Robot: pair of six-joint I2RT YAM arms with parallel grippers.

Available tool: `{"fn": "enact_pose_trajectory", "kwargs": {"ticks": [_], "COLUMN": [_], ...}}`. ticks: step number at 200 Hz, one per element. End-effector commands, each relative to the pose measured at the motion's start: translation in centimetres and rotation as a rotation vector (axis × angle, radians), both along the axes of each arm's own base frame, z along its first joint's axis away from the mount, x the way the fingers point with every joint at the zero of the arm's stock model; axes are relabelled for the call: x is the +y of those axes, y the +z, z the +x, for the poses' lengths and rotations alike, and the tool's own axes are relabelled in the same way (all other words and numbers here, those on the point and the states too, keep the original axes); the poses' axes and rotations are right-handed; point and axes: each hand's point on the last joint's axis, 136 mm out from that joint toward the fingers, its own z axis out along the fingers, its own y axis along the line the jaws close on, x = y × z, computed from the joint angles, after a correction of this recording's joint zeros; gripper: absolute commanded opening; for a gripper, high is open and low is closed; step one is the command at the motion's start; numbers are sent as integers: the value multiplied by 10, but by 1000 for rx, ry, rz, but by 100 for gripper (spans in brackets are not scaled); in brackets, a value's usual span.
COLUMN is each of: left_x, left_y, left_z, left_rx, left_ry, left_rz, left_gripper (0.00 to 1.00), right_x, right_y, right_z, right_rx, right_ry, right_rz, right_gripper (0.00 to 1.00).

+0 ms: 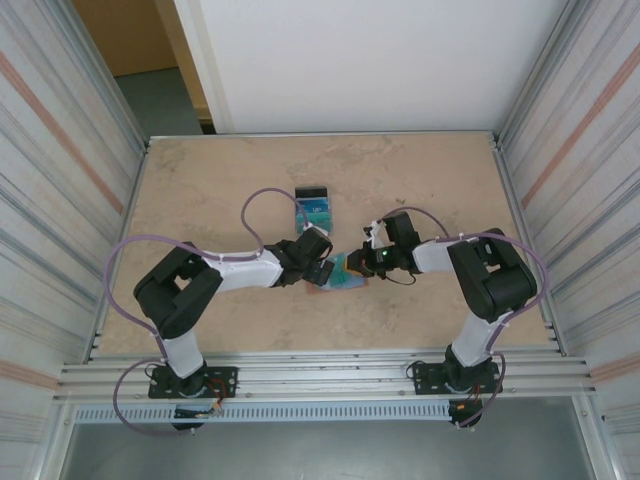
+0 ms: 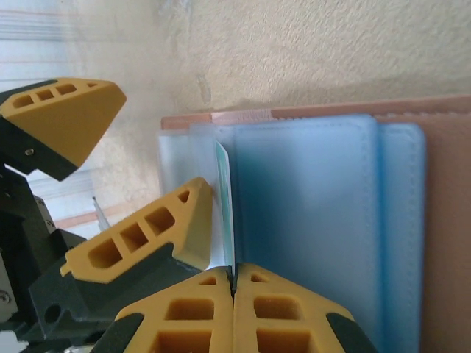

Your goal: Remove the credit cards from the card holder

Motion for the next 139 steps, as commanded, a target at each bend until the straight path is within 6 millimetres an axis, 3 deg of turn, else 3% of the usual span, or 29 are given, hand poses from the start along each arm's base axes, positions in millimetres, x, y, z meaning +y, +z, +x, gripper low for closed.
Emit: {"fn": "enact_pose_trajectory", "kwargs": {"ticks": [1,30,70,107,139], "left_x": [17,19,17,7,-10], "left_y": [-2,13,45,96,144], "left_z": [-13,-13,-10,-9,-23], "left_rx": [28,2,-45,-103,-141], "left_ry": [-3,-4,-19,-149,-412], "left_rz": [52,28,-29,-194,-349], "left_gripper": [99,99,99,99,98], "right_x": [-21,-38,-40,-27,-9], "right_y": [7,21,58,92,114], "right_z": [1,5,8,-4,-18], "right_rx": [-60,-146,-278,-434,-548], "right_ry": [8,28,67,198,328], "right_rz": [-133,-265,-292,-296,-268], "right_gripper": [0,1,1,0,0]}}
